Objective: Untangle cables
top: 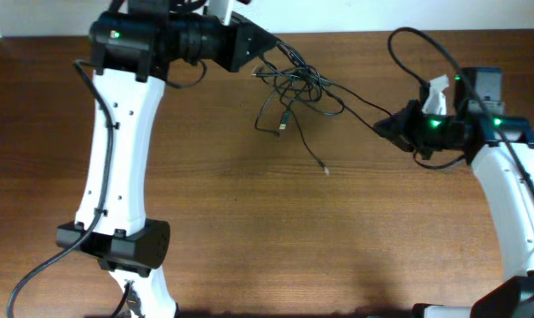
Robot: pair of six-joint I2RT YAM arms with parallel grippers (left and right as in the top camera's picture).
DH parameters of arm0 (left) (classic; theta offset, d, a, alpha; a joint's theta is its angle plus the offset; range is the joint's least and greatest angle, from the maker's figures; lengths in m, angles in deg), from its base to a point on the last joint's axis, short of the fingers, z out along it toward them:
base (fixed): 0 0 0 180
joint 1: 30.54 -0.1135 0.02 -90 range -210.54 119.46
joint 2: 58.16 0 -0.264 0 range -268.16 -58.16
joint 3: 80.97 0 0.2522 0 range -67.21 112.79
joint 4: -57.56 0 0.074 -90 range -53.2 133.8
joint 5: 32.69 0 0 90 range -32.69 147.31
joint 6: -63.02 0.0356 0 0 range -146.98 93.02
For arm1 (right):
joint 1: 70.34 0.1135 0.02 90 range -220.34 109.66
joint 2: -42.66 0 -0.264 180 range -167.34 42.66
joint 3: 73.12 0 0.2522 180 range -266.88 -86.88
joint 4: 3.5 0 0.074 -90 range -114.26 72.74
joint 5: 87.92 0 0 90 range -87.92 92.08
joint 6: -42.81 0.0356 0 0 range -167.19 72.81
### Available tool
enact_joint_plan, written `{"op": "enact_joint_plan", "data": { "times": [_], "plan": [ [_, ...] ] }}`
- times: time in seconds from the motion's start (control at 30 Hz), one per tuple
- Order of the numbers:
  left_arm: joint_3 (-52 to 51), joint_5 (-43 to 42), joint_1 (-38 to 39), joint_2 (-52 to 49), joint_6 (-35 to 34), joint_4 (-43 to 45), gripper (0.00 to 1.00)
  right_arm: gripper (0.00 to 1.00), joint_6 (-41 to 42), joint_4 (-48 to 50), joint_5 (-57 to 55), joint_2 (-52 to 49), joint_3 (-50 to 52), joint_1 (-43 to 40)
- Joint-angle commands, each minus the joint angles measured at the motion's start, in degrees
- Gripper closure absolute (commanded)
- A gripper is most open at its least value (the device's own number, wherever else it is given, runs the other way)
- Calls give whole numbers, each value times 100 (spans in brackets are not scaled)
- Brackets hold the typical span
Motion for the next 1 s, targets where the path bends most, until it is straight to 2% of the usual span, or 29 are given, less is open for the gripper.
{"op": "enact_joint_plan", "data": {
  "times": [0.0,0.07,0.13,0.17,0.23,0.27,0.3,0.33,0.4,0.47,0.5,0.57,0.63,0.7,0.77,0.87,0.93,0.97],
  "plan": [
    [243,564,-1099,664,-203,256,100,96,-791,-579,-1617,-264,367,-1108],
    [240,957,-1091,632,-203,-46,100,96,-1344,-719,-1113,-264,365,-1327],
    [240,1934,-1097,612,-289,-205,100,96,-1449,-844,-1097,-264,363,-1561],
    [240,2096,-1097,610,-332,-256,100,96,-1517,-868,-750,-262,363,-1735],
    [236,2024,-944,610,-332,-361,100,92,-2511,-730,925,-243,334,-1655],
    [236,2002,-802,603,-332,-393,100,74,-2802,-737,1488,-208,186,-1521],
    [236,1845,-697,577,-334,-468,100,49,-2824,-737,1626,-118,-76,-1281],
    [236,1519,-601,501,-332,-595,100,39,-2822,-737,1622,-37,-352,-997],
    [236,964,-393,258,-332,-804,100,35,-2758,-730,1537,22,-1001,-321],
    [236,310,-184,31,-356,-811,100,30,-2116,-345,1008,22,-1453,446],
    [236,-181,-103,-59,-356,-787,100,29,-1950,28,901,22,-1502,850],
    [236,-363,-44,-133,-640,-780,100,29,-1847,439,660,15,-1502,1325],
    [236,-564,2,-138,-935,-782,100,29,-1755,894,210,15,-1502,1965],
    [236,-861,35,-142,-938,-782,100,30,-1591,1003,-603,-28,-1499,2398],
    [236,-1025,35,-142,-1185,-778,100,35,-1591,1220,-682,-79,-1499,2627],
    [236,-1486,35,-142,-1340,-774,100,55,-1589,1394,-1377,-232,-1499,2933],
    [236,-1552,-22,-142,-1335,-756,100,89,-1589,1419,-1436,-319,-1495,2938],
    [236,-1504,-107,-142,-1335,-754,100,96,-1587,1458,-1434,-293,-1497,2938]
  ]
}}
